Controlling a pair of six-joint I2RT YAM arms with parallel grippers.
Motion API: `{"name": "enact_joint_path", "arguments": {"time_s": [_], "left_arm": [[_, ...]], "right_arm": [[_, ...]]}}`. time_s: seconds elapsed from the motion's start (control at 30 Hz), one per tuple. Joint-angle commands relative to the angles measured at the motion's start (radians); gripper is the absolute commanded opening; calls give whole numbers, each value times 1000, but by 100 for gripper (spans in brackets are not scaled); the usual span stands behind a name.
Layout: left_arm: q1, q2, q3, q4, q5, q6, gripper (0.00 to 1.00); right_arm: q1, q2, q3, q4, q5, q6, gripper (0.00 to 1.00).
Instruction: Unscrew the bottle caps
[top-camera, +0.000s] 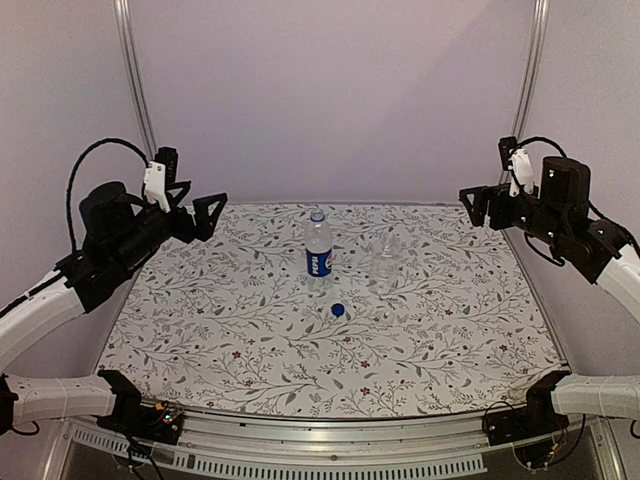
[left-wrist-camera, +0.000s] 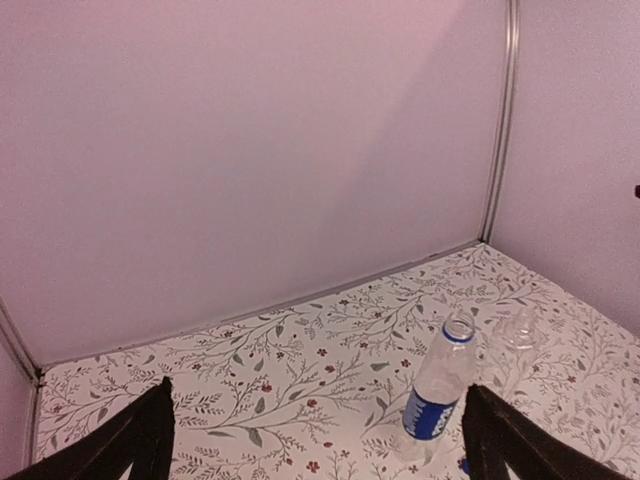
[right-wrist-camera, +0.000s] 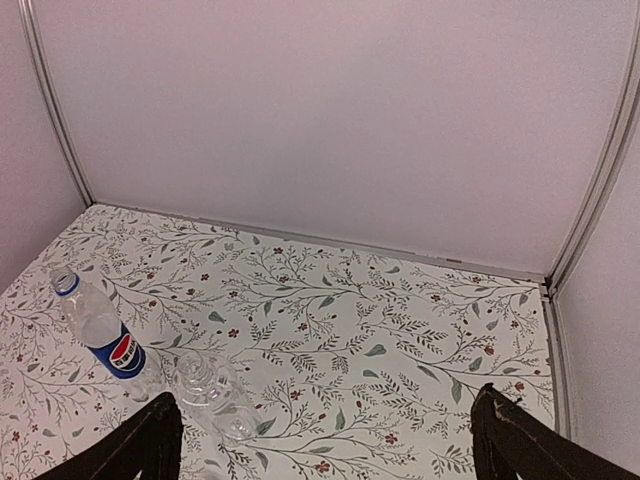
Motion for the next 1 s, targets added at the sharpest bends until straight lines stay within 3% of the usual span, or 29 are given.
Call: {"name": "enact_joint_path", "arguments": {"time_s": [0.0, 0.97], "left_arm": [[18, -2, -7, 15, 14, -10, 100], [20, -13, -16, 23, 15, -3, 100]], "right_arm": [[-2, -16, -16, 16, 9, -8, 99], [-3, -8, -23, 17, 9, -5, 99]]}}
